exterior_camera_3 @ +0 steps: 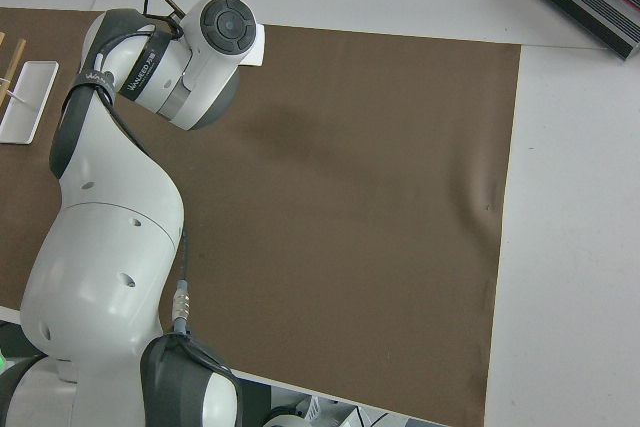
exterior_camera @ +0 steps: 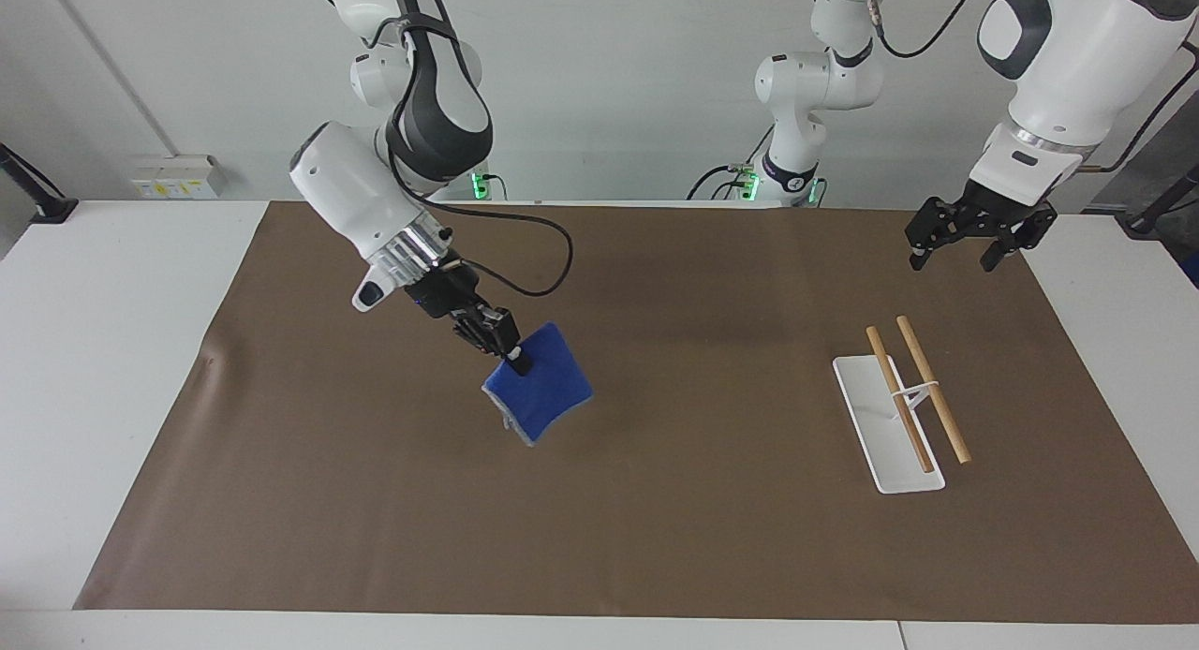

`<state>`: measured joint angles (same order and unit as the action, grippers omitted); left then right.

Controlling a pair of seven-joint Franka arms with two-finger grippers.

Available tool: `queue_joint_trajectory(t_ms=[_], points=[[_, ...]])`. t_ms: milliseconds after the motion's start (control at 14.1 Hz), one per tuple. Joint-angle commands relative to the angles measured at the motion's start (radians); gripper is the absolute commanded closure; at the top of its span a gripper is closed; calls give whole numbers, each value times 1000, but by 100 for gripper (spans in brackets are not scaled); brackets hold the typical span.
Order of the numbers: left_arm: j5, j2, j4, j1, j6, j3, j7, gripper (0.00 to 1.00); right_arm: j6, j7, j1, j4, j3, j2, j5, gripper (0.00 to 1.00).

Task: Right arm passes towel to left arm to hang
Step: 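Lift the blue towel with the right gripper toward the tray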

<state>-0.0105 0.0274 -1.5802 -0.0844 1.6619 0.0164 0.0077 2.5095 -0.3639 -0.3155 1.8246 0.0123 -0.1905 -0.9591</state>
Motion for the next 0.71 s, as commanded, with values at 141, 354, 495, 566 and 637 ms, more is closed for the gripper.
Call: queue_joint_trajectory(t_ms=[141,354,495,566,637], points=[[-6,-32,-35,6,4,-1,0,0,94,-52,-69,-25,-2,-24,-241,100],[-6,-32,-35,6,4,-1,0,0,94,-55,-71,-50,-26,-24,-430,100],[-6,-30,-35,6,4,-1,0,0,94,-72,-71,-50,-35,-23,-531,100],[-6,-32,-35,6,4,-1,0,0,92,-72,-73,-51,-38,-23,-565,100],[-6,-32,-35,6,4,-1,0,0,92,-76,-71,-50,-51,-23,-593,100]])
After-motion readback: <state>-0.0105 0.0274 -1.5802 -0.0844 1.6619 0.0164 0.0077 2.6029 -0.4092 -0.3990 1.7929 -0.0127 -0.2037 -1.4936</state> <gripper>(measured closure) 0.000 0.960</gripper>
